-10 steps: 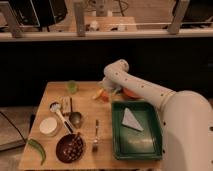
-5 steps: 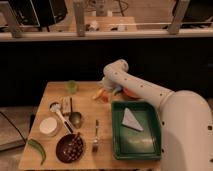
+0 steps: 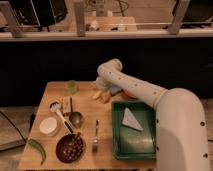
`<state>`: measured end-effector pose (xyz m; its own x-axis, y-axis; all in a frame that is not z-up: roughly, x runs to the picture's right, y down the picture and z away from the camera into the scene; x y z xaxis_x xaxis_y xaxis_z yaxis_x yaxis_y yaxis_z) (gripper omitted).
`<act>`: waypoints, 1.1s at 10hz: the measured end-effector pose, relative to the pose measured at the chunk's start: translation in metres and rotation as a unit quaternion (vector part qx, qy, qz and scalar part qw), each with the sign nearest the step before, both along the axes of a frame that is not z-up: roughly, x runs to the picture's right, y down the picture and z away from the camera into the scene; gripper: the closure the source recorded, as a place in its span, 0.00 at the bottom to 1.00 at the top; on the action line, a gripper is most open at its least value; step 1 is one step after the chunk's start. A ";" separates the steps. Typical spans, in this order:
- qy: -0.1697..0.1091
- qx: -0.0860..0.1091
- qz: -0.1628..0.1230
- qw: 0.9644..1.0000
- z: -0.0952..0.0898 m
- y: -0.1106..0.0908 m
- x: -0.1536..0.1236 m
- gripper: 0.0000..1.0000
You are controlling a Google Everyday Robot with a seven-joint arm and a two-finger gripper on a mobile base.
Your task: Place banana in metal cup
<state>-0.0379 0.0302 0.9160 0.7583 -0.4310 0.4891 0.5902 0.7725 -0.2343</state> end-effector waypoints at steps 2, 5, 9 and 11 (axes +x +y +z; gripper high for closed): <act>-0.009 -0.011 -0.002 1.000 0.005 0.004 -0.012 0.20; -0.016 -0.021 -0.001 1.000 0.016 0.003 -0.025 0.20; -0.015 -0.030 0.006 0.999 0.038 -0.007 -0.038 0.20; -0.014 -0.034 0.017 0.999 0.046 -0.009 -0.035 0.20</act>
<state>-0.0732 0.0208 0.9619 0.7575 -0.3699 0.5380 0.5706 0.7754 -0.2703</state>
